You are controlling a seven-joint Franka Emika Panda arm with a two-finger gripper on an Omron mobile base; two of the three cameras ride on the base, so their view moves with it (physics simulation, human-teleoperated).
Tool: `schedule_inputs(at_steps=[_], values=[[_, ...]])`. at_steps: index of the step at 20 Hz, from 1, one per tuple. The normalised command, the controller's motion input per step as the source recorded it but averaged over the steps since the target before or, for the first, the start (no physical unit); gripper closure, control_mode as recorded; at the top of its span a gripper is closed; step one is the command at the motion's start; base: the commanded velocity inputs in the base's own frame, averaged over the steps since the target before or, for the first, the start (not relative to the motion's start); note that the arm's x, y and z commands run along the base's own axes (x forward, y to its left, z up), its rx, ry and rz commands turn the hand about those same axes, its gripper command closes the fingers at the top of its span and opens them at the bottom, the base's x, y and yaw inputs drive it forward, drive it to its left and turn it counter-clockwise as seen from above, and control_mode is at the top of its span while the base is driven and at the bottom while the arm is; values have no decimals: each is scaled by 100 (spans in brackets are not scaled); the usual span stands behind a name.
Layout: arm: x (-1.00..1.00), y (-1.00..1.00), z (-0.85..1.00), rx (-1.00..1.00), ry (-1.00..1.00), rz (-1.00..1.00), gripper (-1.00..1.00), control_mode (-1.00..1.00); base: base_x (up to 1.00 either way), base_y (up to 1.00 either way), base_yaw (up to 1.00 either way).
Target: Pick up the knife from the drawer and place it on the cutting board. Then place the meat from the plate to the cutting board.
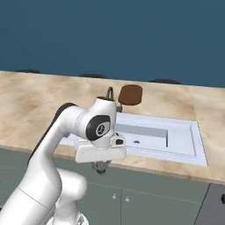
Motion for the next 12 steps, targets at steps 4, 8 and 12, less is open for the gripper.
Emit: schedule_inputs(at_steps=[4,8,12], values=[[0,0,0,0,0,0,100,100,-26,92,38],[0,0,0,0,0,0,100,100,-22,96,37],[0,0,0,0,0,0,100,100,-22,97,36]])
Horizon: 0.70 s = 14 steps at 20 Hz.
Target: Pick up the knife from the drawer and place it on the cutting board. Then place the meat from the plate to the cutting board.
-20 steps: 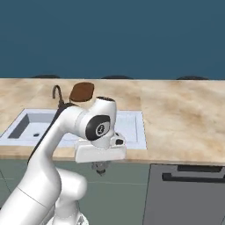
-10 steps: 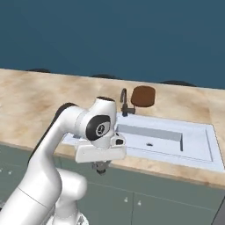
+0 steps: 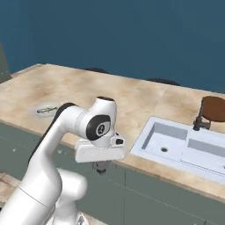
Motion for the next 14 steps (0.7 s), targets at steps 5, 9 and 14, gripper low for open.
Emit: schedule_inputs(at_steps=[5,9,14], values=[[0,0,0,0,0,0,100,100,-21,100,35],[0,0,0,0,0,0,100,100,-13,100,32],[0,0,0,0,0,0,100,100,-3,100,28]])
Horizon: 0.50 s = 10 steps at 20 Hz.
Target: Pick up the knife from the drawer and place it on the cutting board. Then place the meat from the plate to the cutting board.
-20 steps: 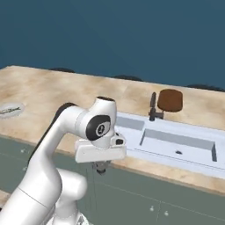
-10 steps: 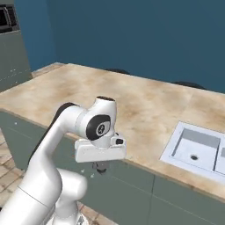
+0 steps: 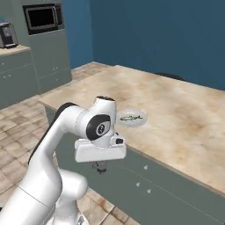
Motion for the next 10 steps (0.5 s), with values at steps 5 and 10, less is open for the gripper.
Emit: schedule_inputs(at_steps=[5,10], values=[[0,0,0,0,0,0,100,100,5,100,22],[0,0,0,0,0,0,100,100,20,100,17]])
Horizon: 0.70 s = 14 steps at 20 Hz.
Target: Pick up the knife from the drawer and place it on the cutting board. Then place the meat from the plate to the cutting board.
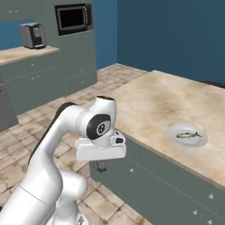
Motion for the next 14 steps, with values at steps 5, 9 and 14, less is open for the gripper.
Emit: schedule_inputs(at_steps=[5,9,14], values=[[0,0,0,0,0,0,100,100,39,100,9],[0,0,0,0,0,0,100,100,45,100,6],[0,0,0,0,0,0,100,100,45,100,3]])
